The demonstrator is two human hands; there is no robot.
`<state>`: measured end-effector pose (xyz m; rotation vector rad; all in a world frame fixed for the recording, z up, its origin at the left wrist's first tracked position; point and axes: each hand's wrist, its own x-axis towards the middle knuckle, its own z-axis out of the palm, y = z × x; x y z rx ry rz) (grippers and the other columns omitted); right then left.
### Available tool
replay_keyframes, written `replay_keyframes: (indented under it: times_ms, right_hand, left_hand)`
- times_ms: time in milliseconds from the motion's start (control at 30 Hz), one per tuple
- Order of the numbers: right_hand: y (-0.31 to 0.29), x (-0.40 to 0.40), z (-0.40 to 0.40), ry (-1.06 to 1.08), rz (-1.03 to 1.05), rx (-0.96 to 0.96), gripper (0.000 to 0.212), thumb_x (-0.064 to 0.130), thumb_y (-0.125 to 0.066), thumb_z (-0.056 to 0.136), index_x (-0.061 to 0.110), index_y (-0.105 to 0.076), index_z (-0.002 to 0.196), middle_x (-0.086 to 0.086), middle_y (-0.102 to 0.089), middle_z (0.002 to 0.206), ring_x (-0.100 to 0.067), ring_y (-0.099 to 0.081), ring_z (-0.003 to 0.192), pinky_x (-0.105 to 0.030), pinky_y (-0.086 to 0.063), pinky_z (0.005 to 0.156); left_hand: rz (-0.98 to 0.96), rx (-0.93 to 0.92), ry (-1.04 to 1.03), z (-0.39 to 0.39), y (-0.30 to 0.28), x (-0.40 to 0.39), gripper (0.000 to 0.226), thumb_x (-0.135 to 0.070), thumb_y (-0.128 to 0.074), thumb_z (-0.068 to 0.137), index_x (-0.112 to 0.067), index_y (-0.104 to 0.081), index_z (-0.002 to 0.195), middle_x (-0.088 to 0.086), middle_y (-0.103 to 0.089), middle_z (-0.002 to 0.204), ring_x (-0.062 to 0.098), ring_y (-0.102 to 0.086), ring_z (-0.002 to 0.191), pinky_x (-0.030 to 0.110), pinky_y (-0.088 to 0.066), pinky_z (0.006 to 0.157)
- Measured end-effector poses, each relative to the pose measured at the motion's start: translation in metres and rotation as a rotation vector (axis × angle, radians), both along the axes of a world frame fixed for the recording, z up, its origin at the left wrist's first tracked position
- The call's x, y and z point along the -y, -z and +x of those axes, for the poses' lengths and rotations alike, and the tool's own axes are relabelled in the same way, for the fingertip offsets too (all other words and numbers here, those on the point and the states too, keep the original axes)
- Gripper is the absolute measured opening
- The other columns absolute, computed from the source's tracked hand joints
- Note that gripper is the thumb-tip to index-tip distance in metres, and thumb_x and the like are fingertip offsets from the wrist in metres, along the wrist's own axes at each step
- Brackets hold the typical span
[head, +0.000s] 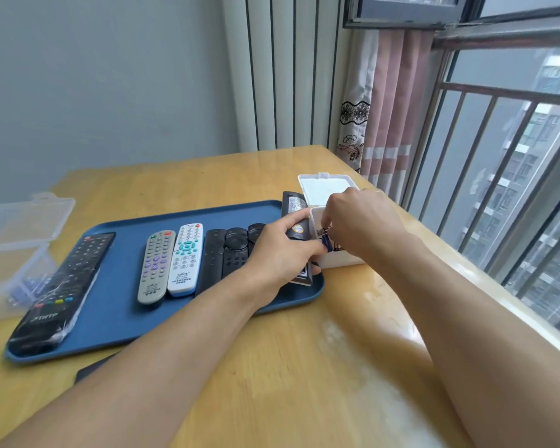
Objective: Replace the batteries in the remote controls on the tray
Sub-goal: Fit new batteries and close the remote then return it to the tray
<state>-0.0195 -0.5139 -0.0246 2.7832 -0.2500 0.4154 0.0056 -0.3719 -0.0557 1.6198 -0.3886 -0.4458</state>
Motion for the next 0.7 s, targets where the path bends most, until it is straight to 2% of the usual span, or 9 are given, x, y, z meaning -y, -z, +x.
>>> replay_keyframes:
  times_ms: [67, 133, 233, 300, 333, 433, 500, 600, 700]
  right_hand:
    - [-0.007, -0.005, -0.002, -0.043, -0.101, -0.067, 0.021, 0.020, -0.059, 0.092, 0.025, -0.069, 0.110, -0.003, -0.066, 0.099, -0.026, -0.065, 0.087, -0.029, -0.032, 0.060]
    - [-0.017, -0.009, -0.002, -0.096, -0.198, -0.138, 0.018, 0.019, -0.054, 0.097, 0.021, -0.065, 0.110, -0.003, -0.068, 0.108, -0.026, -0.067, 0.097, -0.029, -0.030, 0.058]
    - [-0.026, -0.011, 0.001, -0.164, -0.294, -0.235, 0.013, 0.017, -0.051, 0.097, 0.019, -0.062, 0.104, -0.004, -0.068, 0.105, -0.027, -0.062, 0.085, -0.030, -0.032, 0.061]
    - [-0.031, -0.005, 0.000, -0.196, -0.291, -0.258, 0.007, 0.019, -0.055, 0.092, 0.018, -0.062, 0.094, -0.004, -0.066, 0.093, -0.025, -0.053, 0.072, -0.029, -0.034, 0.060]
    - [-0.032, 0.001, -0.001, -0.216, -0.265, -0.250, 0.012, 0.021, -0.057, 0.089, 0.018, -0.066, 0.096, -0.002, -0.064, 0.088, -0.024, -0.054, 0.070, -0.029, -0.038, 0.058]
    - [-0.048, 0.015, -0.010, -0.315, -0.167, -0.215, 0.021, 0.029, -0.060, 0.082, 0.028, -0.070, 0.101, 0.006, -0.064, 0.096, -0.021, -0.063, 0.075, -0.031, -0.051, 0.060]
    - [-0.056, 0.023, -0.017, -0.345, -0.098, -0.227, 0.021, 0.028, -0.062, 0.082, 0.028, -0.067, 0.103, 0.008, -0.064, 0.098, -0.019, -0.063, 0.076, -0.034, -0.054, 0.062]
    - [-0.052, 0.030, -0.019, -0.320, -0.137, -0.286, 0.028, 0.019, -0.062, 0.084, 0.029, -0.066, 0.110, 0.002, -0.069, 0.094, -0.022, -0.065, 0.078, -0.037, -0.057, 0.064]
    - [-0.039, 0.032, -0.013, -0.328, -0.242, -0.346, 0.043, 0.008, -0.057, 0.086, 0.030, -0.067, 0.122, 0.002, -0.073, 0.108, -0.023, -0.069, 0.088, -0.034, -0.057, 0.067]
  left_hand:
    - [-0.032, -0.039, -0.008, 0.000, 0.000, 0.001, 0.064, 0.005, -0.074, 0.081, -0.028, -0.063, 0.135, 0.005, -0.073, 0.082, 0.020, -0.064, 0.059, 0.030, -0.057, 0.060]
    - [-0.056, -0.065, -0.022, 0.001, 0.001, 0.002, 0.061, 0.007, -0.074, 0.081, -0.027, -0.066, 0.131, 0.008, -0.072, 0.085, 0.023, -0.063, 0.063, 0.037, -0.059, 0.070]
    - [-0.079, -0.078, -0.046, 0.003, 0.003, 0.003, 0.059, 0.007, -0.075, 0.080, -0.027, -0.066, 0.126, 0.012, -0.073, 0.099, 0.024, -0.064, 0.071, 0.042, -0.059, 0.083]
    - [-0.082, -0.081, -0.049, 0.003, 0.002, 0.004, 0.062, 0.008, -0.075, 0.079, -0.026, -0.065, 0.130, 0.014, -0.073, 0.103, 0.025, -0.063, 0.072, 0.037, -0.058, 0.074]
    - [-0.081, -0.082, -0.048, 0.002, 0.002, 0.004, 0.063, 0.009, -0.074, 0.079, -0.025, -0.064, 0.131, 0.015, -0.073, 0.104, 0.024, -0.064, 0.069, 0.034, -0.057, 0.067]
    - [-0.115, -0.113, -0.050, -0.002, -0.001, 0.004, 0.062, 0.014, -0.069, 0.083, -0.021, -0.062, 0.134, 0.015, -0.071, 0.104, 0.019, -0.063, 0.056, 0.022, -0.052, 0.052]
    - [-0.109, -0.108, -0.055, -0.005, -0.002, 0.005, 0.063, 0.014, -0.068, 0.085, -0.020, -0.059, 0.137, 0.016, -0.071, 0.106, 0.019, -0.064, 0.056, 0.021, -0.051, 0.050]
    - [-0.092, -0.089, -0.065, -0.007, -0.001, 0.005, 0.064, 0.013, -0.068, 0.085, -0.021, -0.059, 0.138, 0.019, -0.071, 0.111, 0.021, -0.066, 0.058, 0.023, -0.053, 0.051]
    - [-0.053, -0.045, -0.087, -0.010, 0.000, 0.005, 0.067, 0.010, -0.066, 0.081, -0.026, -0.058, 0.137, 0.017, -0.075, 0.101, 0.021, -0.067, 0.056, 0.034, -0.057, 0.063]
